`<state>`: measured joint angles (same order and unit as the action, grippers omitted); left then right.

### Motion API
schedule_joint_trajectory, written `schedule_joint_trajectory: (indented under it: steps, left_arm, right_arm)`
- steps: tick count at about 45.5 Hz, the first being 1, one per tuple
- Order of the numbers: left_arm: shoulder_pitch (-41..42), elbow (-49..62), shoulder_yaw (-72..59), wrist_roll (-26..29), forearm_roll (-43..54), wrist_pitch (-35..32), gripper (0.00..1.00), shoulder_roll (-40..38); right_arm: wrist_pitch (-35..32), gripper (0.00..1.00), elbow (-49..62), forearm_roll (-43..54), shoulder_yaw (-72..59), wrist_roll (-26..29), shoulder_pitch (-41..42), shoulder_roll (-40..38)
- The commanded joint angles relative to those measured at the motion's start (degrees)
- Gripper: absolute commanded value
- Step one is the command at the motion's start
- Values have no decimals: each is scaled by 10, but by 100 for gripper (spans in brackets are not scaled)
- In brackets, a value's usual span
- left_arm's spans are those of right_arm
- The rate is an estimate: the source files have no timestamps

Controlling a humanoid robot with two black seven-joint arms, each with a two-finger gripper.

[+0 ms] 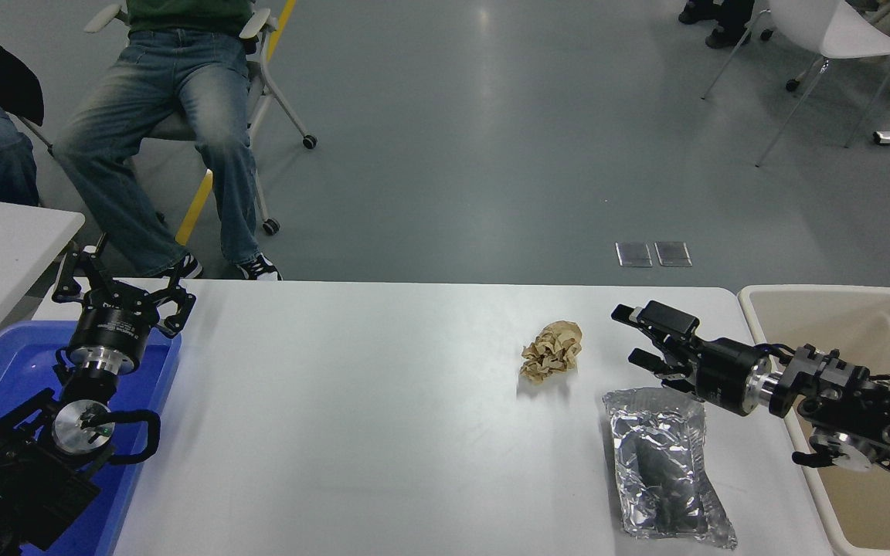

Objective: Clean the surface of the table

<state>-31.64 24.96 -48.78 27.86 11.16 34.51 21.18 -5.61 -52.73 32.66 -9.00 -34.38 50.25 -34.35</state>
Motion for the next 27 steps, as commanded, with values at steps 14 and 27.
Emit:
schedule_joint_trajectory:
  steps: [14,27]
  left_arm:
    - [0,0,0,0,0,0,100,0]
    - [0,0,0,0,0,0,100,0]
  right_arm:
    - [81,100,-8,16,82,27,-25,-7]
    - [97,100,39,-18,312,-39,-134,67]
